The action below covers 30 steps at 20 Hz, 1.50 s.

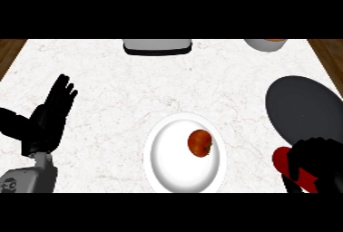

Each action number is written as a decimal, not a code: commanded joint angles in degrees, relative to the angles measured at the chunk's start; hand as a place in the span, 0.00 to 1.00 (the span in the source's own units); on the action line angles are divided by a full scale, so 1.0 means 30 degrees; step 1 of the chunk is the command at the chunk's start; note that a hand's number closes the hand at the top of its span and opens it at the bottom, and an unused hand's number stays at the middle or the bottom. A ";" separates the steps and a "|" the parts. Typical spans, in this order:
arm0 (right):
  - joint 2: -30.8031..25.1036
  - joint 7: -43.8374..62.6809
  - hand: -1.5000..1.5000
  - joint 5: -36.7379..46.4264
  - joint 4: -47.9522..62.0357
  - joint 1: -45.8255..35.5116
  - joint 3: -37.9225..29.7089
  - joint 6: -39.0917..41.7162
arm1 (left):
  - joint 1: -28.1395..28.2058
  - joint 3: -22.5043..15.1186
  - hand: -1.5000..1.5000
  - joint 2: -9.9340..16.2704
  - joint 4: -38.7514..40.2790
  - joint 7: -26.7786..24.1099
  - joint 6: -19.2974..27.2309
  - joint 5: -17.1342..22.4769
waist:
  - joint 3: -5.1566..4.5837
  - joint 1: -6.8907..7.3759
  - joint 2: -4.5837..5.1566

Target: Pick the can from the plate and place it in the pan

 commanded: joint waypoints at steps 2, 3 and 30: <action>0.0499 -0.0210 1.00 -0.4468 -0.1680 0.0280 -0.3764 0.0597 | -0.0800 0.0219 0.50 0.0418 -0.0172 0.0924 -0.0027 0.0004 | 0.0001 0.0208 0.0050; 0.0605 -0.0883 1.00 -0.5213 -0.0347 -0.0420 -0.5024 0.0323 | -0.0856 -0.0298 0.50 -0.0217 0.0175 0.0353 0.0310 -0.0443 | 0.0005 0.0251 0.0102; 0.1979 -1.9345 1.00 -0.6622 2.8689 -0.9592 -1.0155 -0.5352 | -0.0639 -0.0685 0.50 -0.1052 0.0588 -0.0508 -0.0436 -0.0976 | 0.0009 0.0770 0.0183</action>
